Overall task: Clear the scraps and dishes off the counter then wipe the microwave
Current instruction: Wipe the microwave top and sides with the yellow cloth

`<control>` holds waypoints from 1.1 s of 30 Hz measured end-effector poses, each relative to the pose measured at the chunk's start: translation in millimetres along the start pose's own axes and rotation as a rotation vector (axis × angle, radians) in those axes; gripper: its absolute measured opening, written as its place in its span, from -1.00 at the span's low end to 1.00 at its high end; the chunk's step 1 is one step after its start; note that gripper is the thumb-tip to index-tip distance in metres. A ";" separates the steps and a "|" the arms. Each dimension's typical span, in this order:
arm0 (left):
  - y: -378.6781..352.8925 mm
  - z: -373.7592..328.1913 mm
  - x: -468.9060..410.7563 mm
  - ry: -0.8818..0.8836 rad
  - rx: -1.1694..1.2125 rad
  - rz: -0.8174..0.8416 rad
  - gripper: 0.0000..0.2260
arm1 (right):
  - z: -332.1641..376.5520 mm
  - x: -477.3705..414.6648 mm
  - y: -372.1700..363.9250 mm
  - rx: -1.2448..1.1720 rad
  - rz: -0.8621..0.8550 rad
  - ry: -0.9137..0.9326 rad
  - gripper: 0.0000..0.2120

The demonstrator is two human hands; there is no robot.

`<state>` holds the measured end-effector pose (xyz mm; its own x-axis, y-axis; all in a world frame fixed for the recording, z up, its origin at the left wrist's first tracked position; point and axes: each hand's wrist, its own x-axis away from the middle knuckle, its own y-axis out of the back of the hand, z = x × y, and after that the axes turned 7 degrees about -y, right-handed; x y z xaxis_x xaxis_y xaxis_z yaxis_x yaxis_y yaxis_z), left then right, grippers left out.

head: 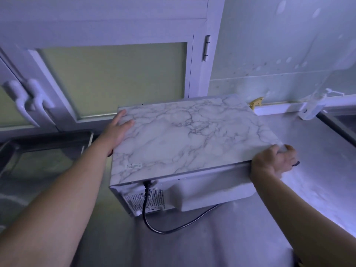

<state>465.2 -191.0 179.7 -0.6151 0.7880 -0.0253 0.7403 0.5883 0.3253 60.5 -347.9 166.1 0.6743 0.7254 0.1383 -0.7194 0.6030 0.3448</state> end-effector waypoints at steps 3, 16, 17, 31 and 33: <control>-2.7 -7.5 10.9 0.010 -0.054 -0.075 -0.39 | 2.4 1.2 8.9 0.069 0.048 0.026 -0.57; -41.0 -5.1 174.1 0.058 0.295 -0.390 -0.78 | 23.0 -7.5 41.2 0.569 0.474 1.120 -0.72; -46.4 -5.7 176.2 0.051 0.319 -0.444 -0.75 | 23.3 -2.7 37.3 0.538 0.516 1.151 -0.71; -48.3 -17.1 152.1 0.017 0.267 -0.642 -0.84 | 15.2 7.9 1.0 0.329 0.351 1.176 -0.74; -43.7 -19.2 145.4 0.000 0.266 -0.656 -0.81 | 16.0 13.6 1.8 0.373 0.352 1.141 -0.77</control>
<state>338.3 -105.6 180.0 -0.9570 0.2554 -0.1376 0.2578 0.9662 0.0008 71.1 -342.3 183.5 -0.2081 0.8139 -0.5424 -0.6140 0.3230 0.7202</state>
